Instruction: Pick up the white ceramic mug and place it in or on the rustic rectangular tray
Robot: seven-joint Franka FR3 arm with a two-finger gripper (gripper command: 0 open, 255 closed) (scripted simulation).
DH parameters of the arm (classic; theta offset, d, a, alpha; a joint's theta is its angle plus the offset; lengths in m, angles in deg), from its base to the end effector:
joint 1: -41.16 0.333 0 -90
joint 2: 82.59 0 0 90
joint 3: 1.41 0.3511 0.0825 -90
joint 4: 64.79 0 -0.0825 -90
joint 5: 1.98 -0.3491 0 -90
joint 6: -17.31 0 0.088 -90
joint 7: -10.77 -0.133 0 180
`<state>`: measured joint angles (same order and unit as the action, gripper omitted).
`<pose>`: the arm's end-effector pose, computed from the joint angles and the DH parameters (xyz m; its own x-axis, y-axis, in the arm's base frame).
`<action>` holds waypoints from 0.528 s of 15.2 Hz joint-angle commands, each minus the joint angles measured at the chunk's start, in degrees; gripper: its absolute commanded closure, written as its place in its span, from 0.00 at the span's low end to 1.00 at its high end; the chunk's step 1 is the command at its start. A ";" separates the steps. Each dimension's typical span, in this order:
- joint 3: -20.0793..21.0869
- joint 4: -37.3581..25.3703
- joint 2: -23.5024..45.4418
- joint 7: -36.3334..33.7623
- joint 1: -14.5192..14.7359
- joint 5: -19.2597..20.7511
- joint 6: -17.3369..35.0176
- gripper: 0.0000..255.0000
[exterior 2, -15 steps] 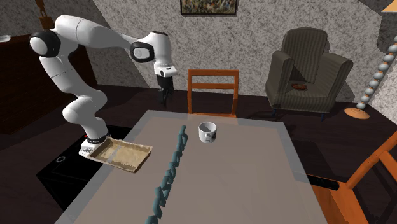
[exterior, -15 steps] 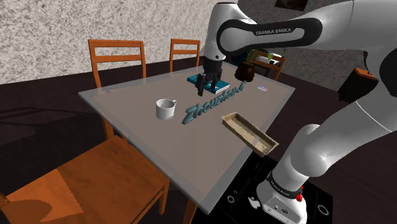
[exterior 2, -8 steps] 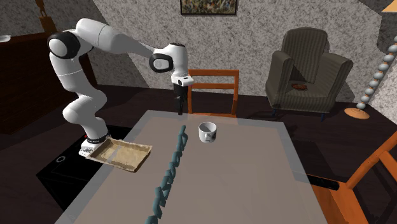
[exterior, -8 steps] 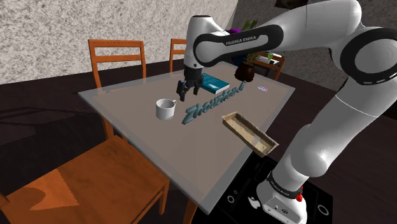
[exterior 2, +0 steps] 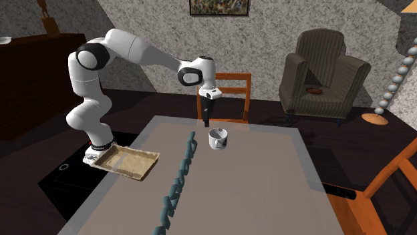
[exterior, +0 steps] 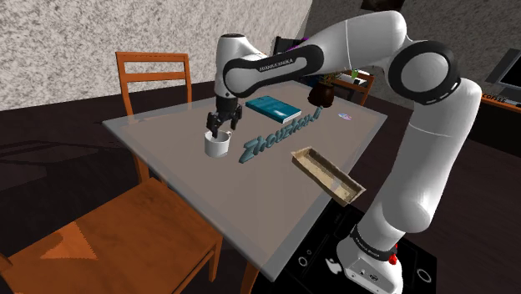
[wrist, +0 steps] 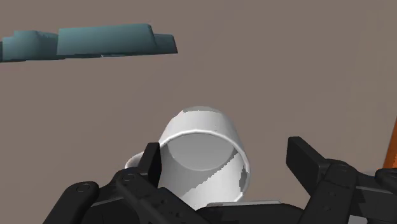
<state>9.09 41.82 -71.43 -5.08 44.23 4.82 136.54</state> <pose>0.5744 0.1237 0.4431 0.9989 0.0141 0.0457 0.0114 -0.9982 0.0596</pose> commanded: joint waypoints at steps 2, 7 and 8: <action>0.12 -6.34 6.92 -1.37 1.04 1.25 0.49 0.00; -0.12 -11.80 13.41 -2.30 2.08 2.34 1.46 0.00; -0.17 -11.51 13.74 -2.36 2.08 2.43 2.08 0.00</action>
<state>8.94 30.49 -58.28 -7.26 46.19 7.12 138.20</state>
